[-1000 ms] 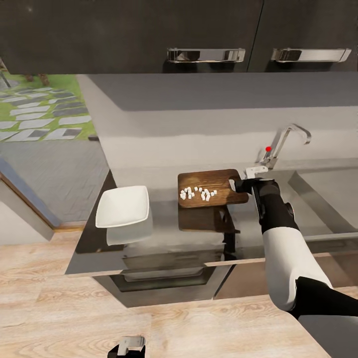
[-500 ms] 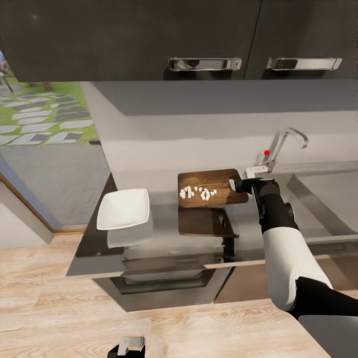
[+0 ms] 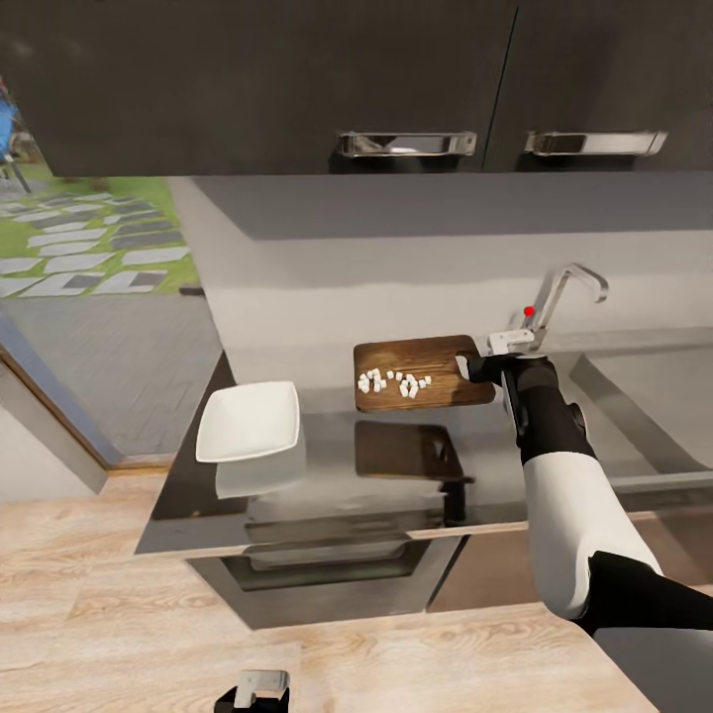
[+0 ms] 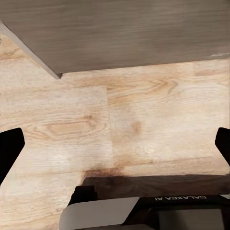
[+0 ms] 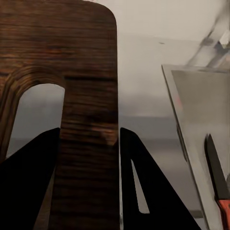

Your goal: In the kitchen, take the Vidalia onion out of the sink, dice it on the chopping board with the paring knife, put the diced onion into the bowl on the countertop, then place both the paring knife and the chopping board into the sink.

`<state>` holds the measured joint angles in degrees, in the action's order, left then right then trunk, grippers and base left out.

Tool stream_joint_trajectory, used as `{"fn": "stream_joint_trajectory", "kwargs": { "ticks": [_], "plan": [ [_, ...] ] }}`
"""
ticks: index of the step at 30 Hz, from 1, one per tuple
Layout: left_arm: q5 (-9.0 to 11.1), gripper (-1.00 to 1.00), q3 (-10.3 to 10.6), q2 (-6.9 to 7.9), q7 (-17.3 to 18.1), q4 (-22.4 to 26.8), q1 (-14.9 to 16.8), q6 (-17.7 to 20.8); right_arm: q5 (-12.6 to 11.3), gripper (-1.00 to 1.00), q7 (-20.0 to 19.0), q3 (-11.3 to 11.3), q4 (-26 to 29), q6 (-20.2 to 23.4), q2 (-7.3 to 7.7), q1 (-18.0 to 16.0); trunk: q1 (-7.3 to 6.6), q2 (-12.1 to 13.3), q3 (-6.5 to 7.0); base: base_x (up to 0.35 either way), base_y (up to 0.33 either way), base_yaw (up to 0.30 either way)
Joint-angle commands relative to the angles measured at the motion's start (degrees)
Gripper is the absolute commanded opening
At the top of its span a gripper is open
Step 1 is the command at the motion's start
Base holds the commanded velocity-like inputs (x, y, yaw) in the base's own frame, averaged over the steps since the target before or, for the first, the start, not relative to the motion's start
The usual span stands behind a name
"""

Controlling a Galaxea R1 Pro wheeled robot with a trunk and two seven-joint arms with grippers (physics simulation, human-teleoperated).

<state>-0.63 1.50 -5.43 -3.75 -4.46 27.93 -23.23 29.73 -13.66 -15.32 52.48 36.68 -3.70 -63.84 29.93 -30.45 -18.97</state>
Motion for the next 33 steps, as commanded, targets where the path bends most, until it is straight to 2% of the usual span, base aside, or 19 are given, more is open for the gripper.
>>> {"fn": "stream_joint_trajectory", "kwargs": {
  "ticks": [1, 33],
  "plan": [
    [-0.08, 1.00, 0.16, -0.02, -0.30, -0.27, 0.11, -0.41, 0.52, -1.00, -0.56, -0.24, 0.07, 0.15, -0.08, -0.06, 0.03, -0.09, 0.00, 0.000, 0.137, 0.000],
    [-0.10, 1.00, 0.12, 0.05, -0.30, -0.27, 0.11, -0.42, 0.51, -1.00, -0.53, -0.24, 0.00, 0.13, -0.01, -0.06, 0.03, -0.09, 2.89, 0.000, 0.275, 0.000]
  ]
}}
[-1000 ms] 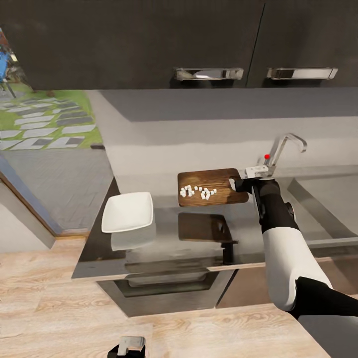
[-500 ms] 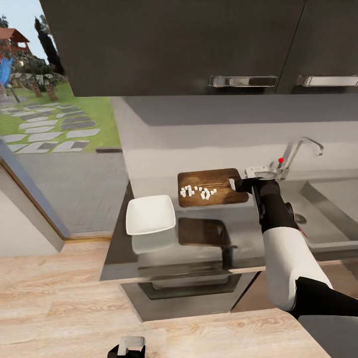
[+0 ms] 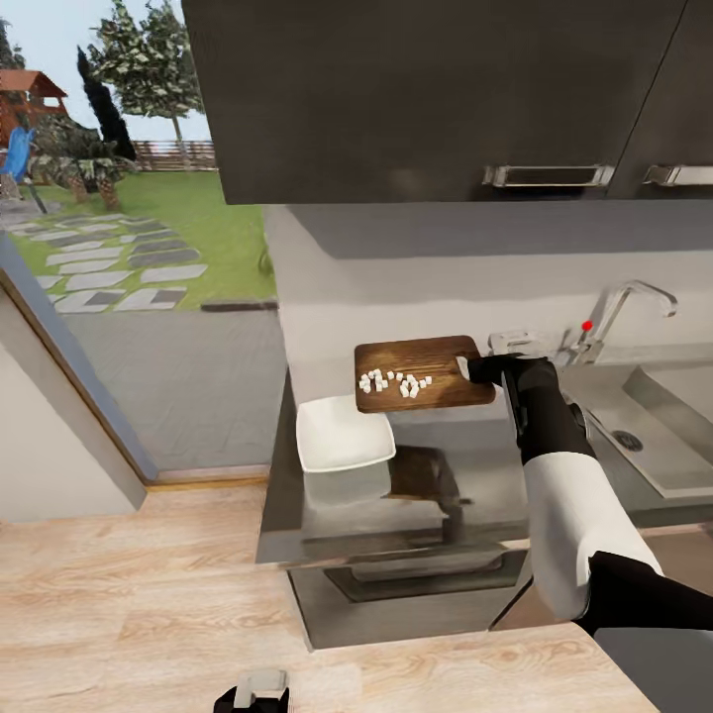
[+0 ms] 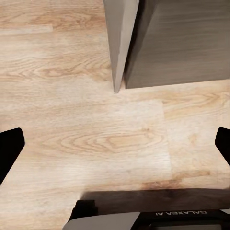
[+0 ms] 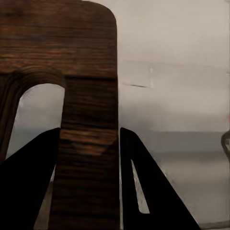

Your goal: In the kitchen, take the Vidalia onion out of the sink, dice it on the chopping board with the paring knife, put the diced onion into the bowl on the countertop, then place both the paring knife and the chopping board into the sink.

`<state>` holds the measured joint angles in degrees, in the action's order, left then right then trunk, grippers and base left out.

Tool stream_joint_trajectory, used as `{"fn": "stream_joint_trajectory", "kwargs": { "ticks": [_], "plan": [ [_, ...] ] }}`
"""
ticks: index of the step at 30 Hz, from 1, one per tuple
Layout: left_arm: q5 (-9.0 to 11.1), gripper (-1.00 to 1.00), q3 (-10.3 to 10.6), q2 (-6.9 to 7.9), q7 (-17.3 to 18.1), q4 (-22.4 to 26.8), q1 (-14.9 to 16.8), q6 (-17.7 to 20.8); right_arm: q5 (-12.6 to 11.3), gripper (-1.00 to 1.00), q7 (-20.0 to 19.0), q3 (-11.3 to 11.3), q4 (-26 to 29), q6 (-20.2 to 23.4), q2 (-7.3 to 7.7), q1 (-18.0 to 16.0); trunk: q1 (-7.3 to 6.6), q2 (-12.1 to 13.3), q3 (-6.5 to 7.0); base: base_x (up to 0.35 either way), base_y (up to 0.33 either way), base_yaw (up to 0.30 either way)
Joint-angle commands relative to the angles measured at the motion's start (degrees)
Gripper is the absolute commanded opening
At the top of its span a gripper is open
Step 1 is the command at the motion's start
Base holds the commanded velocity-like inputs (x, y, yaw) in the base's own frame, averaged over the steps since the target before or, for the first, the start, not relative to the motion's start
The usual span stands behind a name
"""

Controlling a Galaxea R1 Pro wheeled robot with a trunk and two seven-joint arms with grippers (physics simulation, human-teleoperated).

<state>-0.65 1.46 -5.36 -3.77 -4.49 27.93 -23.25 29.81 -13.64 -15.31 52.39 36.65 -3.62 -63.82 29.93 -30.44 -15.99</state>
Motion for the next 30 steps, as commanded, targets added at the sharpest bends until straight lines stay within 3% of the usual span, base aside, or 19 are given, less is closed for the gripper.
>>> {"fn": "stream_joint_trajectory", "kwargs": {
  "ticks": [1, 8, 13, 15, 22, 30],
  "plan": [
    [-0.08, 1.00, 0.16, -0.01, -0.28, -0.25, 0.11, -0.40, 0.43, -1.00, -0.54, -0.25, 0.08, 0.15, -0.08, -0.08, 0.03, -0.10, 0.00, 0.000, 0.286, 0.000],
    [-0.07, 1.00, 0.17, 0.00, -0.28, -0.25, 0.11, -0.40, 0.69, -1.00, -0.37, -0.08, 0.07, 0.09, -0.22, -0.08, 0.03, -0.10, 0.44, 0.000, 0.087, 0.000],
    [-0.06, 1.00, 0.16, 0.00, -0.28, -0.19, 0.11, -0.40, 6.46, -1.00, -0.19, 2.78, 0.08, 0.09, -0.55, -0.08, 0.03, -0.10, 0.46, 0.000, 0.003, 0.000],
    [-0.06, 1.00, 0.16, 0.00, -0.28, -0.18, 0.11, -0.40, 7.20, -1.00, -0.17, 3.12, 0.05, 0.09, -0.58, -0.08, 0.03, -0.10, 0.46, 0.000, 0.000, 0.000],
    [-0.06, 1.00, 0.20, -0.06, -0.28, -0.17, 0.11, -0.40, 7.85, -1.00, -0.09, 3.45, 0.00, 0.35, -0.88, -0.08, 0.03, -0.10, 0.46, 0.000, 0.000, 0.000],
    [-0.07, 1.00, 0.21, -0.01, -0.28, -0.17, 0.11, -0.40, 7.98, -1.00, -0.16, 6.61, 0.32, 0.71, -0.95, -0.08, 0.03, -0.10, 0.46, 0.000, 0.000, 0.000]
  ]
}}
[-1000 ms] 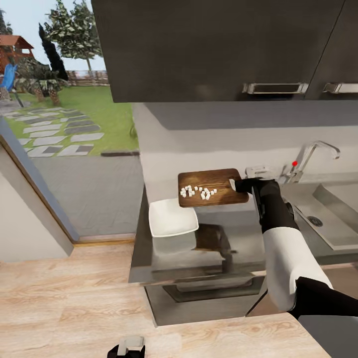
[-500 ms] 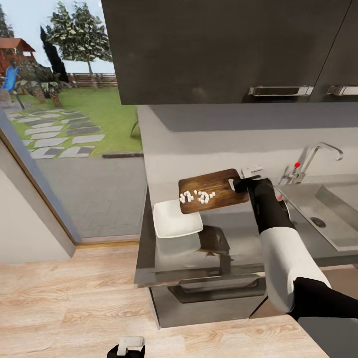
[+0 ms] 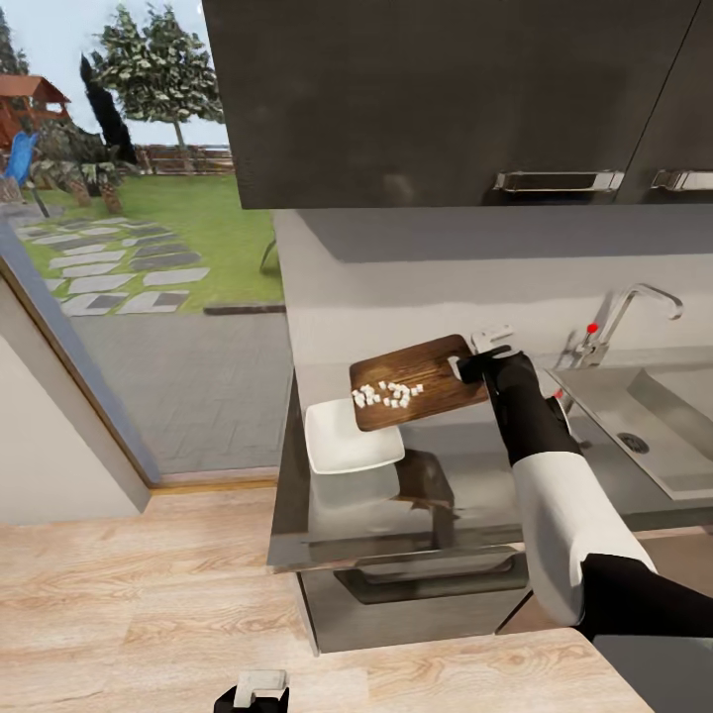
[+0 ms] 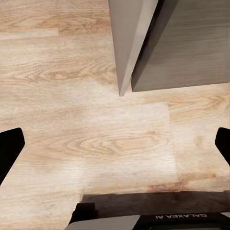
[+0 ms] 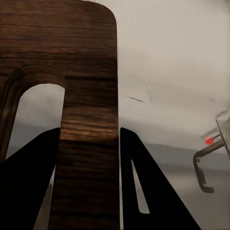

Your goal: In the kitchen, take the Vidalia onion out of the sink, dice it on the chopping board with the paring knife, put the diced onion into the bowl on the countertop, then place both the paring knife and the chopping board into the sink.

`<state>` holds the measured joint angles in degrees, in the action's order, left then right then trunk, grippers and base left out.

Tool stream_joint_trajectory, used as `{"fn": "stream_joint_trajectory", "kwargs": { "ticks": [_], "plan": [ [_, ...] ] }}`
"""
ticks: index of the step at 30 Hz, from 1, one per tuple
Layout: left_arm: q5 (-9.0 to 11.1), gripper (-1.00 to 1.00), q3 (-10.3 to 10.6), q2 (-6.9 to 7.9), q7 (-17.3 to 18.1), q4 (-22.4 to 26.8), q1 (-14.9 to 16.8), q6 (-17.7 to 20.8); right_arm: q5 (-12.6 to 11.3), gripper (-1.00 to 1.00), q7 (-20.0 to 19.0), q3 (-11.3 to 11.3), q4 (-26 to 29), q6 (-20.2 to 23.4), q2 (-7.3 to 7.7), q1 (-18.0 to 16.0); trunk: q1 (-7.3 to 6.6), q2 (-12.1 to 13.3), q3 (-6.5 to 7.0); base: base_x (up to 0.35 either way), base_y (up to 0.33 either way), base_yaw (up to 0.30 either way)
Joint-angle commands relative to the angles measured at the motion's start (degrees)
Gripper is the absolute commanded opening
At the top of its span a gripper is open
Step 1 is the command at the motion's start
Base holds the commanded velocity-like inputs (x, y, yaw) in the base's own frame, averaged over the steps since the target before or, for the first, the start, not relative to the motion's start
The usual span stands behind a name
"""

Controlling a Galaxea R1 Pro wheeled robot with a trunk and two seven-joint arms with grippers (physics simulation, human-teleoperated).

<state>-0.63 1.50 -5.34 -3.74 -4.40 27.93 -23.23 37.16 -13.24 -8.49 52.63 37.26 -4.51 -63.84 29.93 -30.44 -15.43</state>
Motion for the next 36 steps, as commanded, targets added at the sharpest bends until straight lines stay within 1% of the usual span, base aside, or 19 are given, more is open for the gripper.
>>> {"fn": "stream_joint_trajectory", "kwargs": {
  "ticks": [1, 2, 3, 11, 14, 16, 17, 20, 31, 33, 34, 35, 36],
  "plan": [
    [-0.10, 1.00, 0.17, -0.02, -0.30, -0.27, 0.11, -0.42, 0.63, -1.00, -0.55, -0.06, 0.08, 0.13, -0.06, -0.06, 0.02, -0.09, -0.09, 0.000, 0.000, 0.000],
    [-0.12, 1.00, 0.17, -0.02, -0.30, -0.26, 0.11, -0.42, 0.63, -1.00, -0.56, 0.76, 0.21, 0.35, -0.06, -0.06, 0.02, -0.09, -0.09, 0.000, 0.000, 0.000],
    [-0.10, 1.00, 0.17, -0.02, -0.30, -0.26, 0.11, -0.42, 0.63, -1.00, -0.56, 0.95, 0.34, 0.40, -0.06, -0.06, 0.02, -0.09, -0.09, 0.000, 0.000, 0.000],
    [-0.10, 1.00, 0.17, -0.04, -0.30, -0.26, 0.11, -0.42, 0.71, -1.00, -0.49, 1.49, 1.44, 0.67, -0.06, -0.06, 0.02, -0.09, -0.09, 0.000, 0.000, 0.000],
    [-0.11, 1.00, 0.17, -0.08, -0.30, -0.26, 0.11, -0.42, 0.73, -1.00, -0.49, 3.14, 2.32, 0.78, -0.02, -0.06, 0.02, -0.09, -0.09, 0.000, 0.000, 0.000],
    [-0.12, 1.00, 0.17, -0.09, -0.30, -0.26, 0.11, -0.42, 0.77, -1.00, -0.48, 3.82, 2.61, 0.93, 0.00, -0.06, 0.02, -0.09, -0.09, 0.000, 0.000, 0.000],
    [-0.13, 1.00, 0.15, -0.10, -0.30, -0.26, 0.11, -0.42, 0.79, -1.00, -0.51, 4.25, 2.83, 1.72, 0.01, -0.06, 0.02, -0.09, -0.09, 0.000, 0.000, 0.000],
    [-0.14, 1.00, 0.16, -0.10, -0.30, -0.26, 0.11, -0.42, 0.80, -1.00, -0.52, 4.49, 3.04, 2.55, 0.02, -0.06, 0.02, -0.09, -0.09, 0.000, 0.000, 0.000],
    [-0.12, 1.00, 0.17, -0.06, -0.30, -0.26, 0.11, -0.42, 0.93, -1.00, 0.00, 4.89, 3.11, 2.73, 0.02, -0.06, 0.02, -0.09, -0.09, 0.000, 0.000, 0.000],
    [-0.09, 1.00, 0.17, -0.08, -0.30, -0.26, 0.11, -0.42, 1.67, -1.00, 0.76, 5.15, 3.10, 2.73, 0.02, -0.06, 0.02, -0.09, -0.09, 0.000, 0.000, 0.000],
    [-0.12, 1.00, 0.17, -0.09, -0.30, -0.26, 0.11, -0.42, 2.69, -1.00, 1.24, 5.28, 3.09, 2.73, 0.02, -0.06, 0.02, -0.09, -0.09, 0.000, 0.000, 0.000],
    [-0.12, 1.00, 0.17, -0.10, -0.30, -0.26, 0.11, -0.42, 4.49, -1.00, 1.64, 5.46, 3.09, 2.73, -0.03, -0.06, 0.02, -0.09, -0.09, 0.000, 0.000, 0.000],
    [-0.12, 1.00, 0.17, -0.10, -0.30, -0.26, 0.11, -0.42, 5.07, -1.00, 1.74, 5.59, 3.09, 2.73, -0.04, -0.06, 0.02, -0.09, -0.09, 0.000, 0.000, 0.000]
  ]
}}
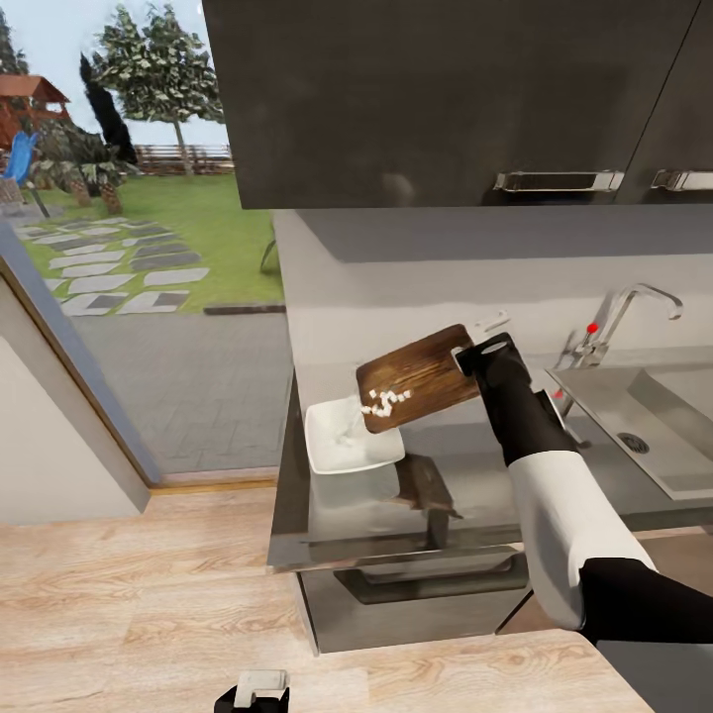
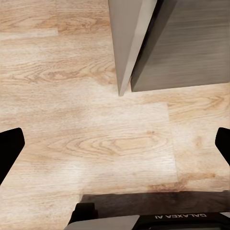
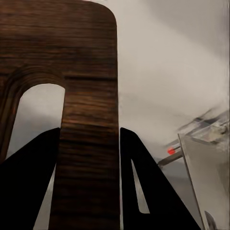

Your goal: In the kitchen, take the Vidalia onion out of the sink, dice it on the chopping board with the paring knife, put the diced onion into the bowl on the countertop, then place both the paring knife and the chopping board into the sink.

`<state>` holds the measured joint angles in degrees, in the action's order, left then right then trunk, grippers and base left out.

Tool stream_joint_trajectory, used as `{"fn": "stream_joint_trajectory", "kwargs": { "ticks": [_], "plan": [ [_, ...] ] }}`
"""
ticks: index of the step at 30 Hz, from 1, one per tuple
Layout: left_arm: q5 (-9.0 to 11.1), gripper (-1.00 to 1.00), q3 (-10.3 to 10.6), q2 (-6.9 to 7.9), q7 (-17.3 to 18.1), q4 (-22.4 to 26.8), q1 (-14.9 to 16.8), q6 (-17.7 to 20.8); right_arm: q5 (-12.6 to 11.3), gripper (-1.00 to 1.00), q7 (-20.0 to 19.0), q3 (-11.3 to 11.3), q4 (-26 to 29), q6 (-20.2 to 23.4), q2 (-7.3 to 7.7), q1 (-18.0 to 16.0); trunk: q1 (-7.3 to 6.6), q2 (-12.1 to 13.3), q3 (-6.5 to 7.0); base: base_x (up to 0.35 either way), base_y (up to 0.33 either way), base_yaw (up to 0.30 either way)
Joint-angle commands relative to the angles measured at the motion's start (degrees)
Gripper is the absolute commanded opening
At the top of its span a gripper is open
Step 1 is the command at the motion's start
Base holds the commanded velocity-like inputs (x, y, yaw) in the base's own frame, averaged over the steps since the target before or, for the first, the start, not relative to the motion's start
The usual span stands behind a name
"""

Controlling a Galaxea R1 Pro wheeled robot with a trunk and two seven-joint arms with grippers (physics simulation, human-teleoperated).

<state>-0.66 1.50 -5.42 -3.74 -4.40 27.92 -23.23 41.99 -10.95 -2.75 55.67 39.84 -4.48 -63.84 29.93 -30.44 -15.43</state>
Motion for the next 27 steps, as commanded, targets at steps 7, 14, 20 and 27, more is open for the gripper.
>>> {"fn": "stream_joint_trajectory", "kwargs": {
  "ticks": [7, 14, 20, 27],
  "plan": [
    [-0.11, 1.00, 0.17, -0.03, -0.31, -0.26, 0.11, -0.41, 2.63, -1.00, 2.16, 1.40, 0.91, 0.18, -0.20, -0.05, 0.02, -0.09, -0.09, 0.000, 0.000, 0.000],
    [-0.13, 1.00, 0.17, -0.03, -0.31, -0.26, 0.11, -0.41, 4.43, -1.00, 3.17, 2.02, 3.41, 0.39, -1.88, -0.06, 0.02, -0.09, -0.09, 0.000, 0.000, 0.000],
    [-0.13, 1.00, 0.17, -0.03, -0.31, -0.26, 0.11, -0.41, 11.54, -1.00, 3.13, 2.04, 4.58, 0.42, -5.52, -0.06, 0.02, -0.09, -0.09, 0.000, 0.000, 0.000],
    [-0.13, 1.00, 0.17, -0.03, -0.31, -0.26, 0.11, -0.41, 12.82, -1.00, 3.19, 2.12, 4.63, 0.41, -5.52, -0.07, 0.02, -0.09, -0.09, 0.000, 0.000, 0.000]
  ]
}}
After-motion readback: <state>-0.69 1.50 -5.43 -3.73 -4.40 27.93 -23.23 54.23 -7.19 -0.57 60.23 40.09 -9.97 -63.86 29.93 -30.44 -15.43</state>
